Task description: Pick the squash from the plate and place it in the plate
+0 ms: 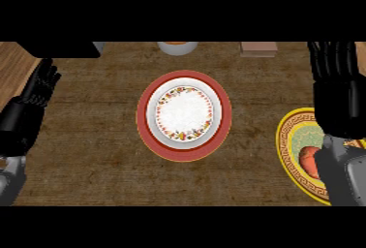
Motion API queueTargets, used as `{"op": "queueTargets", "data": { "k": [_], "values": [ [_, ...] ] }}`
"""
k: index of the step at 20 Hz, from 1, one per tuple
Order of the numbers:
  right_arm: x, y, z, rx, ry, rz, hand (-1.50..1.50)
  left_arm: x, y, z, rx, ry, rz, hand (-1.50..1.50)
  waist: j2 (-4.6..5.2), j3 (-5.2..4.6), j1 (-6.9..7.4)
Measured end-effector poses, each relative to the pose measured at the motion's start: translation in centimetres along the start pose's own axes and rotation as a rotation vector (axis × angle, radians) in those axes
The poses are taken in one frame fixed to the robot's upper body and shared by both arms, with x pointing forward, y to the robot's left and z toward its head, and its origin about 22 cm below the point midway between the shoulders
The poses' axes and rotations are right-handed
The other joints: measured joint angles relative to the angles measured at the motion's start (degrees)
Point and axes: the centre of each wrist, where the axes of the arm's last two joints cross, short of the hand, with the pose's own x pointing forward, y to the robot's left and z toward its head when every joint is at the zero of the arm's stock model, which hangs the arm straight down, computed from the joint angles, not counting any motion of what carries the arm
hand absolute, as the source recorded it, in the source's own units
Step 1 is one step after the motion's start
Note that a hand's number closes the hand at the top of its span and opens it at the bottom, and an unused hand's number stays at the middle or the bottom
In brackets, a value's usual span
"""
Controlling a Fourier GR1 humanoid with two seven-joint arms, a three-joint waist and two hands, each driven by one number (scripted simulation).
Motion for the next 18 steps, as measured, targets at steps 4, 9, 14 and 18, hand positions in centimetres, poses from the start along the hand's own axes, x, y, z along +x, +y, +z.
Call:
{"op": "queueTargets", "data": {
  "k": [4, 9, 14, 18],
  "values": [
    [-0.4, -1.9, 1.2, 0.179, 0.084, -0.064, 1.50, -2.6, -1.1, 1.7, 0.035, 0.146, 0.018, 0.00, -0.19, -0.52, -0.75],
    [1.9, -5.2, 0.7, 0.435, 0.059, 0.255, 1.50, -5.8, -2.4, 4.3, 0.077, 0.355, 0.062, 0.00, -0.28, -1.35, -2.16],
    [-1.2, -10.6, 4.2, 0.428, 0.063, 0.395, -1.50, -7.1, -4.5, 5.8, 0.091, 0.480, 0.114, 0.00, 0.14, -0.75, -2.71],
    [-4.8, -13.2, 8.5, 0.424, 0.106, 0.128, -1.50, -7.4, -5.7, 6.2, 0.092, 0.513, 0.128, 0.00, 0.27, -0.48, -2.33]
  ]
}}
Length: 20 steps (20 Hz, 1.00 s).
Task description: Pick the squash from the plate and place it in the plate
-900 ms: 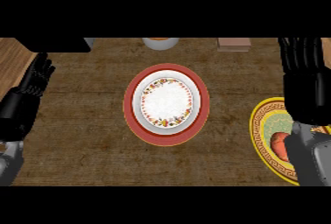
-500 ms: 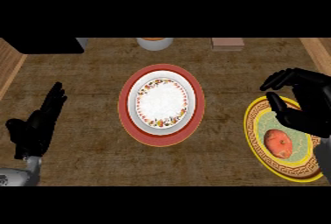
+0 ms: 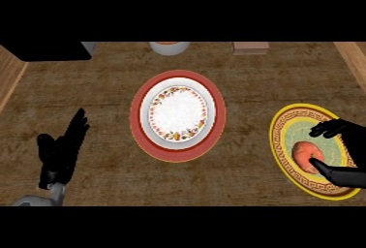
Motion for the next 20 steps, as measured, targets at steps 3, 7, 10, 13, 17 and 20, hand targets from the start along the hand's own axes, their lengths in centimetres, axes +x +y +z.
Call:
{"op": "queueTargets", "data": {
  "k": [3, 7, 10, 13, 17, 20],
  "values": [
    [-1.3, -2.0, 2.6, 0.098, -0.013, -0.010, -1.50, -0.3, -1.2, 0.2, -0.007, 0.009, 0.002, 0.00, -0.08, -0.04, 0.81],
    [-1.2, -4.3, 4.0, 0.189, 0.043, 0.193, -1.50, 0.1, -1.5, 0.0, -0.021, 0.018, 0.000, 0.00, -0.25, -0.13, 1.69],
    [-0.6, -6.2, 3.7, 0.242, 0.055, 0.371, -1.50, 0.1, -2.3, -0.3, -0.021, 0.023, -0.002, 0.00, -0.30, -0.23, 1.91],
    [-0.3, -7.0, 3.1, 0.308, 0.068, 0.511, -1.50, -0.1, -2.7, -0.2, -0.023, 0.020, -0.006, 0.00, -0.43, -0.34, 2.09],
    [0.4, -8.0, 1.9, 0.424, 0.115, 0.630, -1.50, -0.2, -2.9, -0.2, -0.024, 0.022, -0.010, 0.00, -0.54, -0.43, 2.12],
    [0.9, -8.3, 1.1, 0.535, 0.182, 0.692, -1.50, 0.6, -2.8, -0.4, -0.021, 0.021, -0.014, 0.00, -0.60, -0.48, 2.14]
  ]
}}
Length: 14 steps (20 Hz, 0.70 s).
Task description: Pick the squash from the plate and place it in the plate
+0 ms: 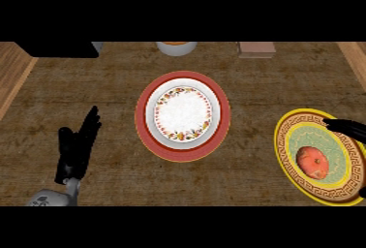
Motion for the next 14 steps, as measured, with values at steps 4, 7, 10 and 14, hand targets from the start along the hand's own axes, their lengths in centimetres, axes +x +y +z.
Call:
{"op": "queueTargets", "data": {
  "k": [4, 7, 10, 14],
  "values": [
    [0.1, 0.3, -1.2, 0.123, 0.040, 0.042, -1.50, -0.2, 0.0, 0.3, 0.005, 0.005, 0.002, 0.00, -0.05, -0.03, -0.09],
    [-0.1, 0.6, -2.2, 0.180, 0.063, 0.061, -1.50, -0.2, 0.4, 0.0, 0.007, 0.007, 0.004, 0.00, -0.05, -0.02, -0.23],
    [-0.4, 1.3, -2.8, 0.214, 0.084, 0.069, -1.50, -0.7, 0.0, 0.2, 0.006, 0.007, 0.003, 0.00, -0.09, -0.03, -0.40],
    [-1.0, 1.9, -3.1, 0.236, 0.102, 0.082, -1.50, 0.2, 0.0, 0.0, 0.014, 0.010, 0.003, 0.00, -0.10, -0.02, -0.49]
  ]
}}
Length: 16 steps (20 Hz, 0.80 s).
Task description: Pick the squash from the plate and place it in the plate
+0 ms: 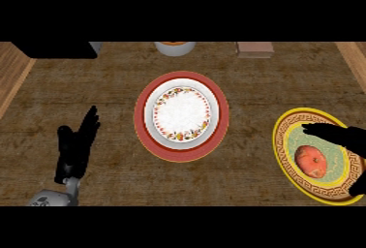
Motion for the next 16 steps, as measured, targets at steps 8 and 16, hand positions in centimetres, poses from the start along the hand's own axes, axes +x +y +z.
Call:
{"op": "queueTargets", "data": {
  "k": [8, 16],
  "values": [
    [-0.4, 0.4, -1.7, 0.033, 0.011, 0.019, -1.50, -0.4, 0.5, 1.0, 0.001, -0.002, -0.005, 0.00, -0.02, 0.00, 0.00],
    [-1.1, 2.0, -3.7, 0.045, 0.012, 0.004, -1.50, -0.5, 0.3, 0.6, -0.005, -0.001, 0.002, 0.00, 0.02, -0.01, 0.04]
  ]
}}
